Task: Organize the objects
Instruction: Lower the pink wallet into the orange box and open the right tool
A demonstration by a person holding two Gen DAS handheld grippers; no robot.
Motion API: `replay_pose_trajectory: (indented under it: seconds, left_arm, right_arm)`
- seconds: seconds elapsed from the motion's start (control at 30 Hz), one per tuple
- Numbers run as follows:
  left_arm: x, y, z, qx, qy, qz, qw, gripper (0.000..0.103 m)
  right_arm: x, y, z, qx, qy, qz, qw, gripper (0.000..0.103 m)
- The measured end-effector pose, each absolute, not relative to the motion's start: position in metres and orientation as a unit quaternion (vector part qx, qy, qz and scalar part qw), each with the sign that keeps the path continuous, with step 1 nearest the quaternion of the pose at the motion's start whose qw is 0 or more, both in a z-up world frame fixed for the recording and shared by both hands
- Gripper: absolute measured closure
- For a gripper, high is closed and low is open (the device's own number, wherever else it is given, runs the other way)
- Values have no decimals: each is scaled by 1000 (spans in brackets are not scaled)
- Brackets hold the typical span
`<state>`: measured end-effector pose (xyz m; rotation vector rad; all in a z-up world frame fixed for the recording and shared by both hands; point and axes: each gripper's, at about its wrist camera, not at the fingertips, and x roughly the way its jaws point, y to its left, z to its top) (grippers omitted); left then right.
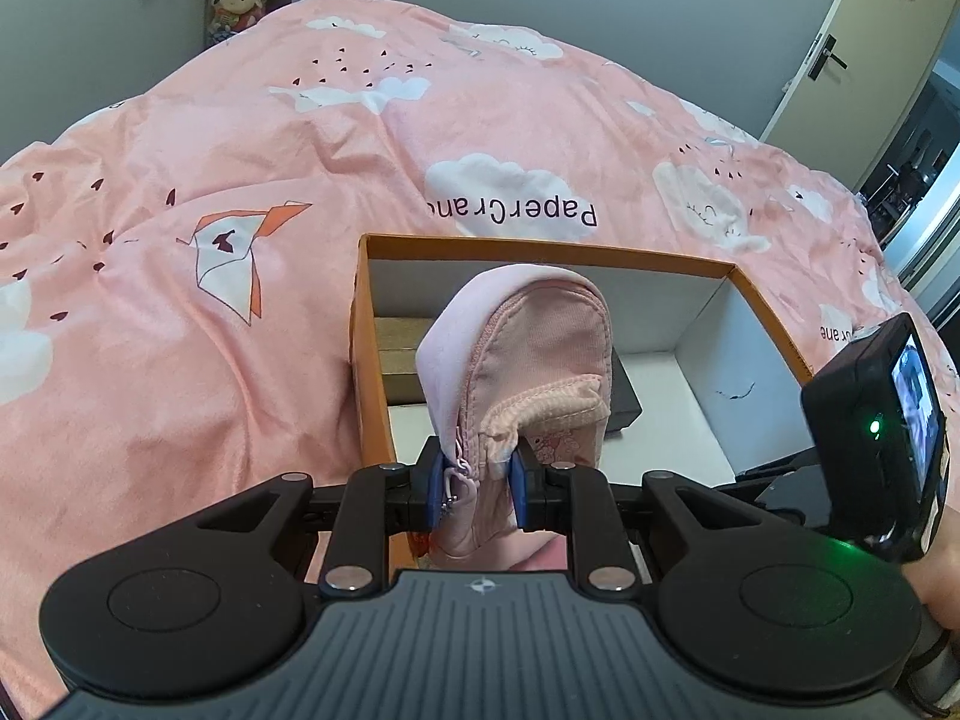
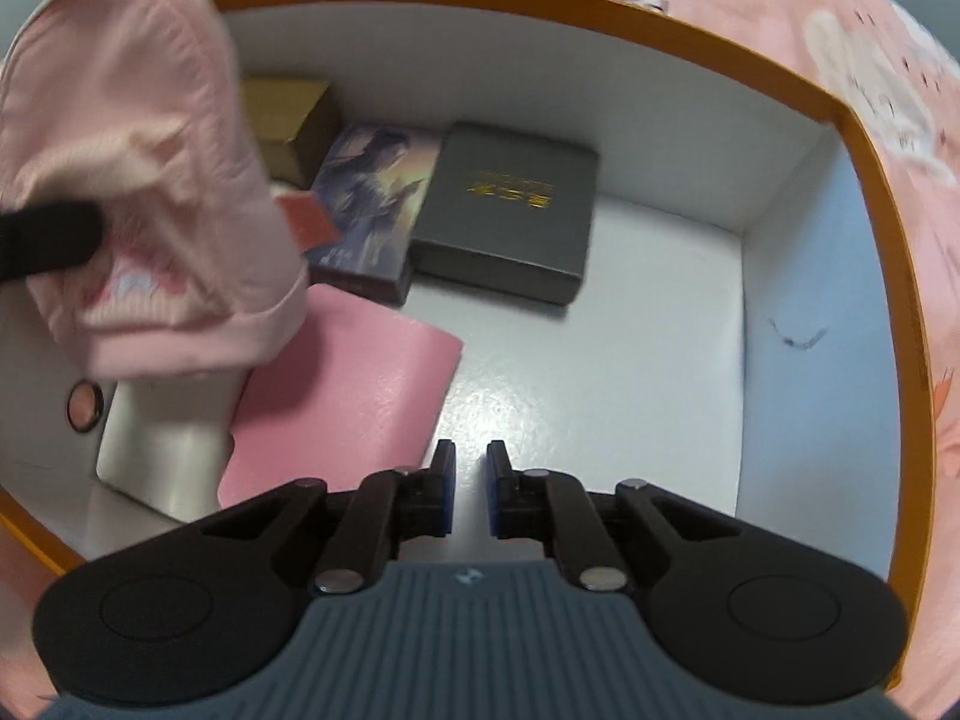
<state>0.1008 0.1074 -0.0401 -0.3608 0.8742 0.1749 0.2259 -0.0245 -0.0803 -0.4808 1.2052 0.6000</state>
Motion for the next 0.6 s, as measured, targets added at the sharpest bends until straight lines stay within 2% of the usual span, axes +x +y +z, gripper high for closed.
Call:
replay_pose_trajectory:
  seconds: [0.1, 0.13, 0.17, 0.23, 0.33, 0.4, 0.53, 0.57, 0.6]
  left_arm:
    - [101, 108, -41, -173, 420, 81, 887, 79]
    - [101, 108, -42, -174, 421, 78, 887, 79]
    - [101, 108, -42, -175, 422, 76, 886, 79]
    - [101, 109, -42, -176, 425, 71, 885, 79]
    - [103, 109, -42, -180, 432, 60, 882, 79]
    - [106, 110, -42, -183, 441, 45, 877, 78]
    - [119, 109, -49, -197, 484, 11, 852, 78]
    - [123, 108, -52, -197, 495, 7, 847, 78]
    - [126, 106, -54, -191, 500, 4, 845, 78]
  right_arm:
    - [229, -22, -81, -222, 551, 285, 753, 93]
    - [229, -20, -82, -218, 554, 293, 748, 95]
    - [229, -20, -83, -213, 554, 301, 746, 101]
    - [229, -23, -82, -205, 541, 319, 750, 101]
    - [232, -34, -79, -179, 543, 331, 751, 100]
    - [234, -43, -73, -173, 532, 319, 765, 94]
    - [242, -68, -48, -120, 510, 303, 796, 91]
    - [245, -72, -41, -97, 507, 299, 803, 81]
    - [248, -78, -35, -68, 503, 293, 810, 65]
